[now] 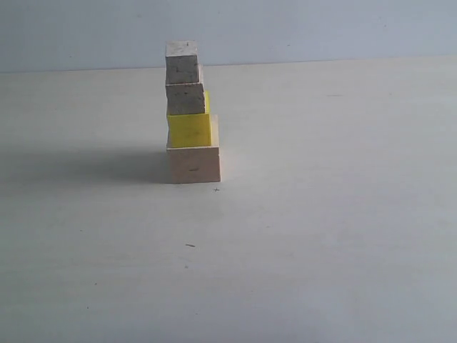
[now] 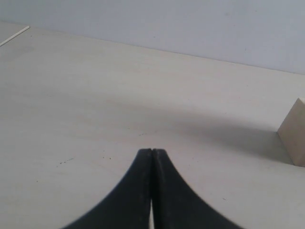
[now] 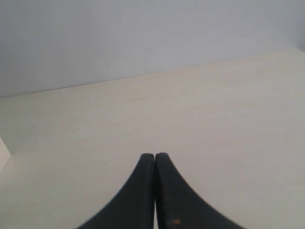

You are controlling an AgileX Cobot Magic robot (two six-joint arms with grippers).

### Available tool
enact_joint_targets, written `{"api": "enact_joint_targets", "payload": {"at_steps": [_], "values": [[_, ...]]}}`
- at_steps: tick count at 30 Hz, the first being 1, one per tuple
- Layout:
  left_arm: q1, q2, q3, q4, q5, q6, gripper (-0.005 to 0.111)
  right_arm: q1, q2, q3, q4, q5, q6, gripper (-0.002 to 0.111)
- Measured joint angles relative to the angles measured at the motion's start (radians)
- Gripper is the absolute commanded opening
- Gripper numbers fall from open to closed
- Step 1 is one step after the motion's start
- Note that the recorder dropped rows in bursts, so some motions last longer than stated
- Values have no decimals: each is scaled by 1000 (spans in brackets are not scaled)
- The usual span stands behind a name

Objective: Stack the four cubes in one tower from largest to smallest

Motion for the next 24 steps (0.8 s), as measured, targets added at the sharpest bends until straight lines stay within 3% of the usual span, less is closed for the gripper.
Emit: {"api": "enact_joint_targets", "payload": {"at_steps": [24], "values": [[0, 0, 0, 0, 0, 0, 0, 2, -27, 0, -2, 82, -12, 0]]}}
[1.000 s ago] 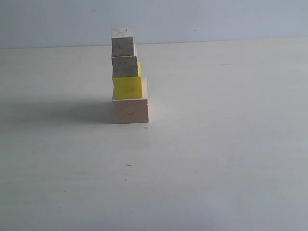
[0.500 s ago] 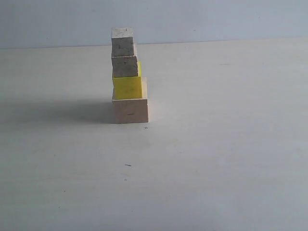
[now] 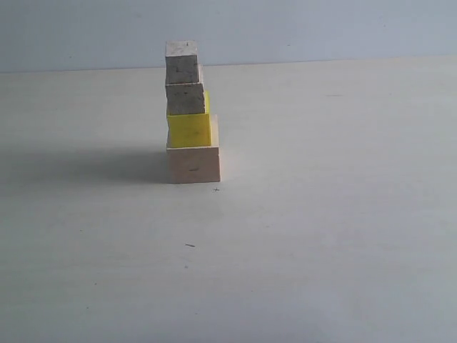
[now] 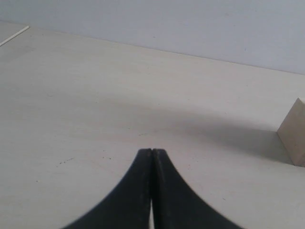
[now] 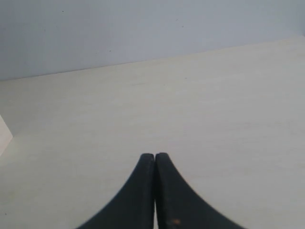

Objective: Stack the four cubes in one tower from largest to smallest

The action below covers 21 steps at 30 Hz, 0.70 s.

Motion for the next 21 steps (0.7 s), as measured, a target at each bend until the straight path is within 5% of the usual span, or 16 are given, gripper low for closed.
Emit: {"api": "enact_joint_targets", "payload": {"at_steps": [13, 21], "values": [[0, 0, 0, 0, 0, 0, 0, 0, 0, 0, -216, 0, 220, 0], [0, 0, 0, 0, 0, 0, 0, 0, 0, 0, -215, -14, 77, 0]]}}
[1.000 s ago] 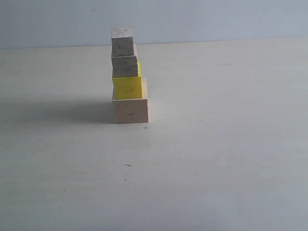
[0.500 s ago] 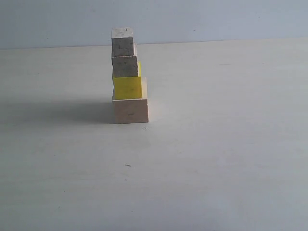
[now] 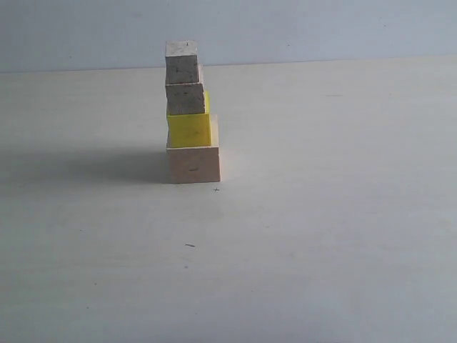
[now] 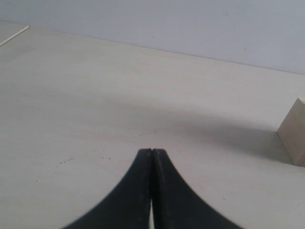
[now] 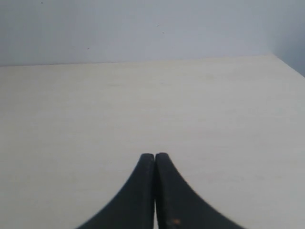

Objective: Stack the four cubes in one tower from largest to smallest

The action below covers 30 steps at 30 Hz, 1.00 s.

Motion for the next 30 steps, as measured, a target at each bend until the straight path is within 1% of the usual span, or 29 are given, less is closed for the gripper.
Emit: {"api": "enact_joint_targets", "payload": {"at_steps": [7, 30], "values": [[0, 0, 0, 0, 0, 0, 0, 0, 0, 0, 7, 0, -49, 0], [0, 0, 0, 0, 0, 0, 0, 0, 0, 0, 7, 0, -49, 0]]}}
